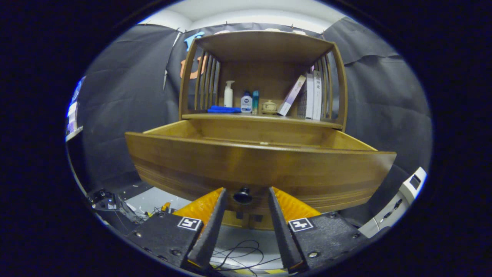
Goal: Pull open the drawer, take out the items inside it, and place them on the countertop above the cabinet.
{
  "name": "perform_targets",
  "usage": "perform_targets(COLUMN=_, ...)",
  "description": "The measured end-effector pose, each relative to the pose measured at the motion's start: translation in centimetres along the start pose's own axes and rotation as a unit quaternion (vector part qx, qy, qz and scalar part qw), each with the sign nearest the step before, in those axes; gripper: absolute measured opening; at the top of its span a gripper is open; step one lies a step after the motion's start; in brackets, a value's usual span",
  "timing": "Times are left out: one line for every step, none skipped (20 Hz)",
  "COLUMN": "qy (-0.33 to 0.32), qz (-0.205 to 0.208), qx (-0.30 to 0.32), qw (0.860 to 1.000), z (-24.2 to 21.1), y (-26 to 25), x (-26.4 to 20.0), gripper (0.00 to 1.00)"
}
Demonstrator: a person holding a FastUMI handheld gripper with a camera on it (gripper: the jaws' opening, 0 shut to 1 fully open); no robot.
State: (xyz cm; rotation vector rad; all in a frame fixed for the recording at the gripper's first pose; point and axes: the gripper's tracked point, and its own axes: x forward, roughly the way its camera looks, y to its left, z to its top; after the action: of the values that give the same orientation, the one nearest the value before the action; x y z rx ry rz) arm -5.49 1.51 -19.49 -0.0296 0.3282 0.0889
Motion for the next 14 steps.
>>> perform_targets(qy=-0.012, qz=0.0, qx=0.006, qw=1.0, z=0.9, y=-0.2, x=-0.3, gripper=0.72)
perform_targets(qy=-0.024, qz=0.0, qx=0.009, qw=1.0, z=2.0, y=-0.4, x=-0.6, gripper=0.77)
perform_targets(qy=-0.037, qz=-0.001, qx=0.008, qw=0.999, z=3.1, y=-0.6, x=-1.1, gripper=0.81)
perform_targets(qy=-0.049, qz=-0.004, qx=0.005, qw=0.999, z=4.4, y=-0.9, x=-1.4, gripper=0.9)
perform_targets(qy=-0.062, qz=-0.003, qx=0.002, qw=0.998, z=5.6, y=-1.0, x=-1.5, gripper=0.98)
perform_targets(qy=-0.071, qz=-0.003, qx=0.0, qw=0.997, z=6.8, y=-1.2, x=-1.5, gripper=1.0)
perform_targets(qy=-0.078, qz=-0.004, qx=0.0, qw=0.997, z=7.9, y=-1.5, x=-1.6, gripper=1.0)
perform_targets(qy=-0.083, qz=-0.003, qx=0.002, qw=0.997, z=9.2, y=-1.7, x=-1.3, gripper=1.0)
perform_targets(qy=-0.077, qz=-0.005, qx=0.005, qw=0.997, z=10.3, y=-2.0, x=-1.0, gripper=1.0)
perform_targets(qy=-0.069, qz=-0.009, qx=0.006, qw=0.998, z=11.1, y=-2.4, x=-0.2, gripper=1.0)
perform_targets(qy=-0.062, qz=-0.01, qx=0.005, qw=0.998, z=12.4, y=-2.1, x=1.4, gripper=1.0)
perform_targets(qy=-0.06, qz=-0.011, qx=0.005, qw=0.998, z=13.9, y=-2.2, x=2.3, gripper=1.0)
perform_targets(qy=-0.053, qz=-0.011, qx=0.004, qw=0.999, z=14.9, y=-2.1, x=3.2, gripper=1.0)
perform_targets(qy=-0.046, qz=-0.007, qx=0.003, qw=0.999, z=16.0, y=-2.0, x=4.1, gripper=1.0)
